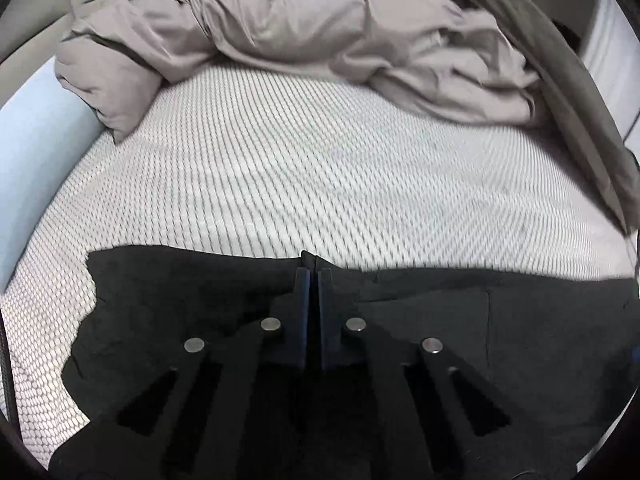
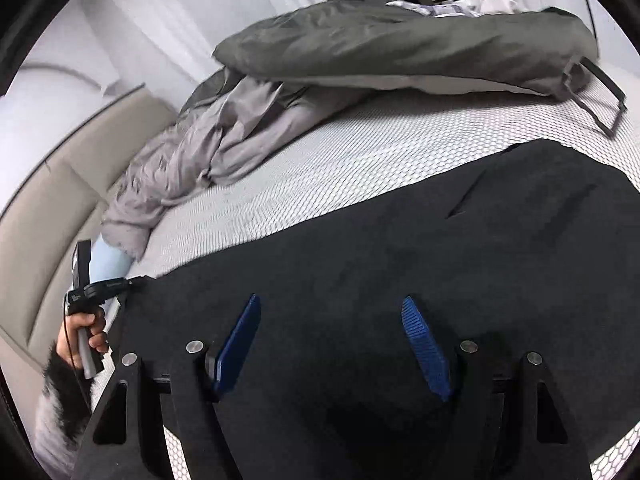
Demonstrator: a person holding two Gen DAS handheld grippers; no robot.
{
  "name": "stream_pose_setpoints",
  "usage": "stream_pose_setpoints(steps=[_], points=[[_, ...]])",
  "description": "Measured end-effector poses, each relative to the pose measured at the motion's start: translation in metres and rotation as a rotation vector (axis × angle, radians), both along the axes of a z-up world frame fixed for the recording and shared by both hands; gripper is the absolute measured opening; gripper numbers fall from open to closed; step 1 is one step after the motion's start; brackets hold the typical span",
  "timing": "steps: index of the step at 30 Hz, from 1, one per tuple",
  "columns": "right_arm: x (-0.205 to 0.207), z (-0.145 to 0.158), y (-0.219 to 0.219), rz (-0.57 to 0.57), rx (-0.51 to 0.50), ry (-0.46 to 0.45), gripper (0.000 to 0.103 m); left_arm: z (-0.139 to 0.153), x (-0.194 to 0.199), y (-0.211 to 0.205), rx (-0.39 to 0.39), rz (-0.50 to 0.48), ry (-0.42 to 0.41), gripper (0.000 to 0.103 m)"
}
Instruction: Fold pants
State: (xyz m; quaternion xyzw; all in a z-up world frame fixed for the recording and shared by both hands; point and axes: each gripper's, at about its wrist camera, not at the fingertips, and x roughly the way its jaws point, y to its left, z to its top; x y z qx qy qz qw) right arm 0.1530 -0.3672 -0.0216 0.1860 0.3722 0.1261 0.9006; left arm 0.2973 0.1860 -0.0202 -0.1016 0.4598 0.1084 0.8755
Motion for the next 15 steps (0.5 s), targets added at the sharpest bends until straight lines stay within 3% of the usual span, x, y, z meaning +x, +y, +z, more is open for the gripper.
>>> stream_pose_setpoints(steps=[3,6,10,13,15], points=[[-0.001,-0.001,-0.014,-0.026,0.004,0.009,0.075,-0.014,0.016,0.002,0.035,0.004,0.086,0.003],[-0.007,0.000,-0.030,-0.043,0.011,0.012,0.075,-0.022,0.011,0.003,0.010,0.009,0.122,0.016],[-0.017,0.003,-0.048,-0.064,0.024,0.009,0.076,0.000,-0.057,0.024,-0.107,0.008,-0.002,0.059],[-0.031,0.009,-0.062,-0.087,0.032,-0.004,0.077,0.014,-0.123,0.042,-0.104,0.057,-0.060,0.060],[-0.042,0.013,-0.072,-0.099,0.038,-0.015,0.077,0.010,-0.162,0.062,-0.159,0.117,-0.066,0.060]])
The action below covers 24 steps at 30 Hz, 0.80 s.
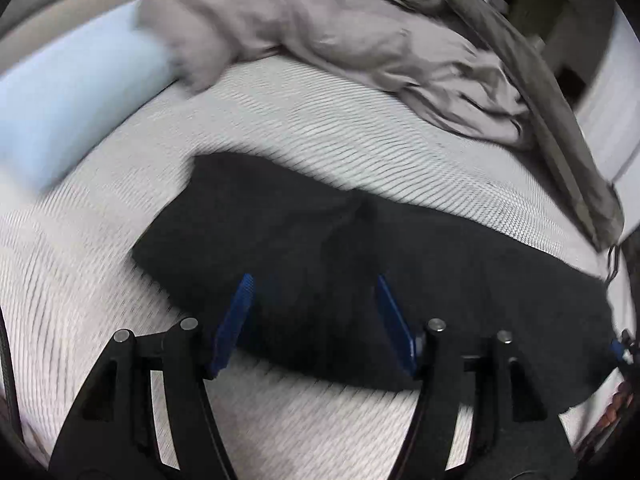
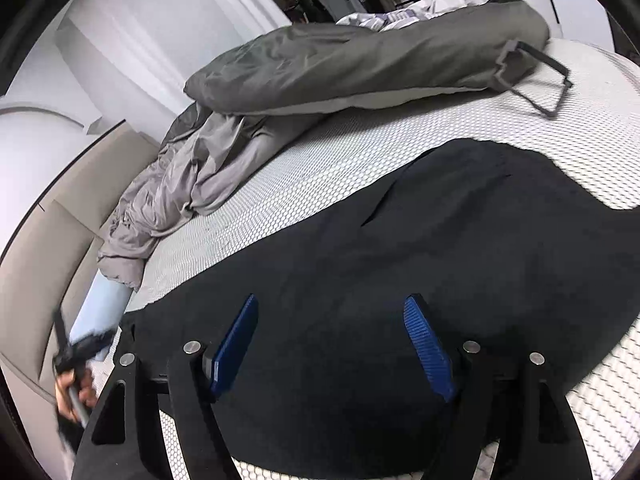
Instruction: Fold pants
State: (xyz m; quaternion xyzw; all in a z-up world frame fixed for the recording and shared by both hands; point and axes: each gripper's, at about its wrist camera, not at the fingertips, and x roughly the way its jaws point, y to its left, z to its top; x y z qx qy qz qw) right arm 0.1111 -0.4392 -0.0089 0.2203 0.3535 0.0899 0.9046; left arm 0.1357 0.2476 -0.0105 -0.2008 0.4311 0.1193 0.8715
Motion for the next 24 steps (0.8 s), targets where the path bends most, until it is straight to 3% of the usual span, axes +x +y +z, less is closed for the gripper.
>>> stream_pose_setpoints(steps=[2,4,5,8,12,14,15,16,18,20,22,24], points=[[-0.008,0.004,-0.003,-0.011,0.001,-0.007,0.077,-0.015,-0.039,0.024,-0.088,0.080,-0.006,0.058],[-0.021,0.010,-0.010,-0.027,0.004,-0.018,0.077,-0.036,-0.064,0.038,-0.189,0.116,0.005,0.043],[-0.025,0.012,-0.011,-0.030,0.005,-0.022,0.077,-0.048,-0.071,0.045,-0.249,0.122,-0.003,0.042],[-0.043,0.019,-0.013,-0.046,0.016,-0.035,0.077,-0.073,-0.073,0.051,-0.343,0.132,-0.001,0.042],[-0.074,0.023,-0.017,-0.063,0.042,-0.067,0.079,-0.079,-0.057,0.055,-0.394,0.145,-0.042,0.042],[-0.085,0.021,-0.020,-0.075,0.047,-0.073,0.080,-0.080,-0.044,0.058,-0.390,0.155,-0.048,0.034],[-0.088,0.021,-0.022,-0.081,0.044,-0.073,0.080,-0.082,-0.039,0.059,-0.378,0.161,-0.038,0.016],[-0.091,0.020,-0.024,-0.086,0.041,-0.072,0.080,-0.084,-0.034,0.061,-0.355,0.174,-0.025,0.004],[-0.093,0.018,-0.028,-0.098,0.030,-0.070,0.080,-0.082,-0.033,0.066,-0.346,0.186,-0.042,0.000],[-0.097,0.016,-0.039,-0.133,0.009,-0.067,0.080,-0.065,-0.046,0.072,-0.326,0.193,-0.119,0.000],[-0.096,0.011,-0.050,-0.163,-0.002,-0.048,0.080,-0.050,-0.056,0.081,-0.255,0.211,-0.160,0.000],[-0.096,0.004,-0.066,-0.211,-0.009,-0.017,0.080,-0.059,-0.049,0.087,-0.173,0.221,-0.056,0.000]])
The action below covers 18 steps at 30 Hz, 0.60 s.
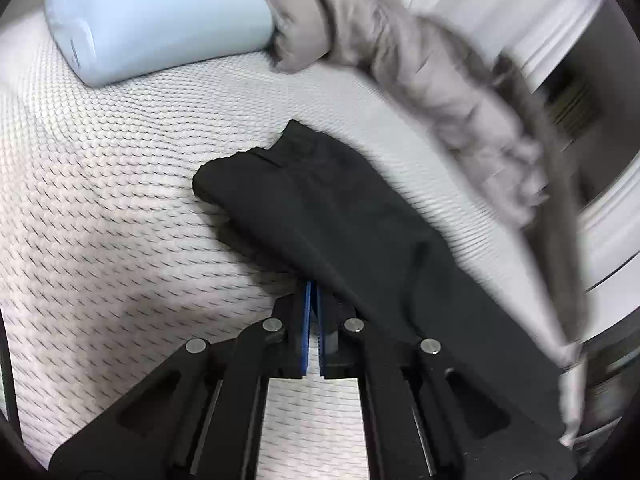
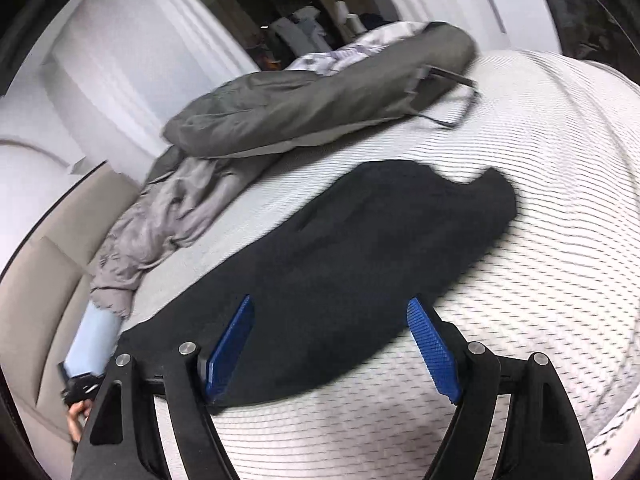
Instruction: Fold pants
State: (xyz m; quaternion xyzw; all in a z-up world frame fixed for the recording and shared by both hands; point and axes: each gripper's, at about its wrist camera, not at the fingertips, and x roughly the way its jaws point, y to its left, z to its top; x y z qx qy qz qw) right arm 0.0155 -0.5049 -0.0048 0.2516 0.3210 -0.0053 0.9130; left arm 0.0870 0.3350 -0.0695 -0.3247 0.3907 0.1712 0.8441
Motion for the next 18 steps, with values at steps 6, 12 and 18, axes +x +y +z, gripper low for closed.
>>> stream_pose_setpoints(steps=[6,12,18], points=[[0.000,-0.039,-0.063,-0.140,0.224,0.083,0.080,-0.026,-0.012,0.023,-0.104,0.036,0.002,0.001],[0.038,-0.068,-0.086,-0.121,0.494,0.003,0.076,-0.025,-0.040,0.022,-0.129,0.011,0.001,0.001],[0.017,-0.029,-0.079,-0.130,0.327,-0.081,0.004,-0.014,-0.059,0.017,-0.107,0.009,0.020,0.002]])
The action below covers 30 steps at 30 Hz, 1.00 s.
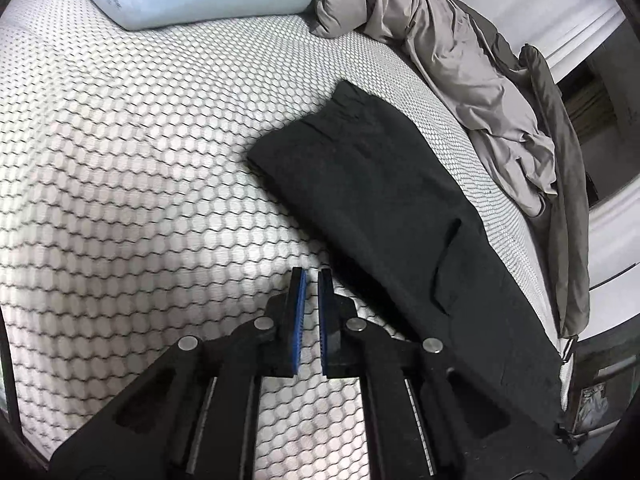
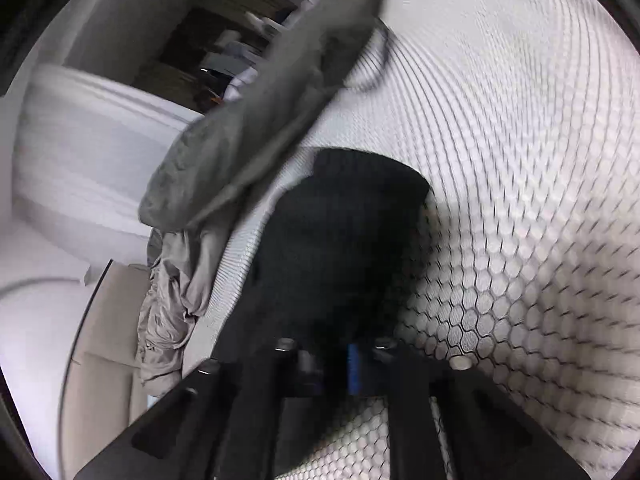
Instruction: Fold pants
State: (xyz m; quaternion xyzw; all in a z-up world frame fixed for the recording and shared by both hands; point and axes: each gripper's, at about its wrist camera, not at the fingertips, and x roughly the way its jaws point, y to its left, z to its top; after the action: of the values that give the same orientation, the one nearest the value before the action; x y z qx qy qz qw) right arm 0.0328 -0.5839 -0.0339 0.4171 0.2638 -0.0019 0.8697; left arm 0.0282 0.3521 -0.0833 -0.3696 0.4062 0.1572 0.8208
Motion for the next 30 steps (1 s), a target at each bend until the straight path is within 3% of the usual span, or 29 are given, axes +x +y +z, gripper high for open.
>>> stream_pose_setpoints(steps=[3,5,6,8,9,10,12,15,16,17,18,19,20,23,25,27,29,30], points=[[-0.010,0.004,-0.014,-0.072,-0.080,0.050,0.007,0.001,-0.003,0.001,-0.010,-0.013,-0.003,0.003],[-0.005,-0.023,-0.025,-0.069,-0.019,0.167,0.016,0.002,-0.004,0.000,-0.037,-0.020,-0.011,0.013],[-0.006,-0.042,-0.032,-0.055,0.085,0.194,0.023,0.002,-0.002,-0.001,-0.054,-0.021,-0.021,0.025],[-0.013,-0.049,-0.039,-0.039,0.146,0.164,0.029,0.004,-0.001,-0.006,-0.086,-0.029,-0.048,0.044],[-0.020,-0.043,-0.041,-0.033,0.135,0.146,0.035,0.006,0.000,-0.008,-0.103,-0.036,-0.065,0.060],[-0.024,-0.039,-0.041,-0.036,0.123,0.128,0.050,0.008,0.002,-0.010,-0.113,-0.037,-0.090,0.067],[-0.034,-0.030,-0.039,-0.033,0.100,0.075,0.066,0.009,0.015,-0.014,-0.099,-0.031,-0.097,0.069],[-0.035,-0.031,-0.034,0.000,0.114,0.076,0.068,-0.005,0.047,-0.017,-0.140,-0.003,-0.047,0.065],[-0.037,-0.034,-0.033,0.007,0.124,0.081,0.068,-0.008,0.055,-0.018,-0.135,0.016,-0.045,0.044],[-0.034,-0.034,-0.031,0.011,0.125,0.083,0.068,-0.009,0.061,-0.019,-0.105,0.049,-0.023,0.032],[-0.032,-0.035,-0.030,0.014,0.118,0.090,0.068,-0.011,0.064,-0.019,-0.103,0.054,-0.030,0.013],[-0.027,-0.036,-0.029,0.012,0.107,0.098,0.068,-0.008,0.062,-0.019,-0.129,0.054,-0.067,0.001],[-0.023,-0.034,-0.029,0.010,0.103,0.098,0.068,-0.004,0.058,-0.019,-0.136,0.060,-0.097,0.001],[-0.019,-0.036,-0.029,0.000,0.088,0.114,0.067,0.023,0.029,-0.025,-0.030,0.044,-0.165,0.001],[-0.014,-0.034,-0.023,0.007,0.076,0.118,0.067,0.031,0.015,-0.024,0.041,0.044,-0.147,0.001],[0.001,-0.032,-0.013,0.006,0.075,0.114,0.067,0.025,0.010,-0.015,0.043,0.056,-0.100,0.001],[0.006,-0.037,-0.013,-0.003,0.090,0.113,0.054,0.014,0.007,-0.005,-0.012,0.073,-0.073,0.001],[0.010,-0.039,-0.012,-0.002,0.100,0.113,0.039,0.010,0.007,-0.003,-0.026,0.075,-0.072,0.001]])
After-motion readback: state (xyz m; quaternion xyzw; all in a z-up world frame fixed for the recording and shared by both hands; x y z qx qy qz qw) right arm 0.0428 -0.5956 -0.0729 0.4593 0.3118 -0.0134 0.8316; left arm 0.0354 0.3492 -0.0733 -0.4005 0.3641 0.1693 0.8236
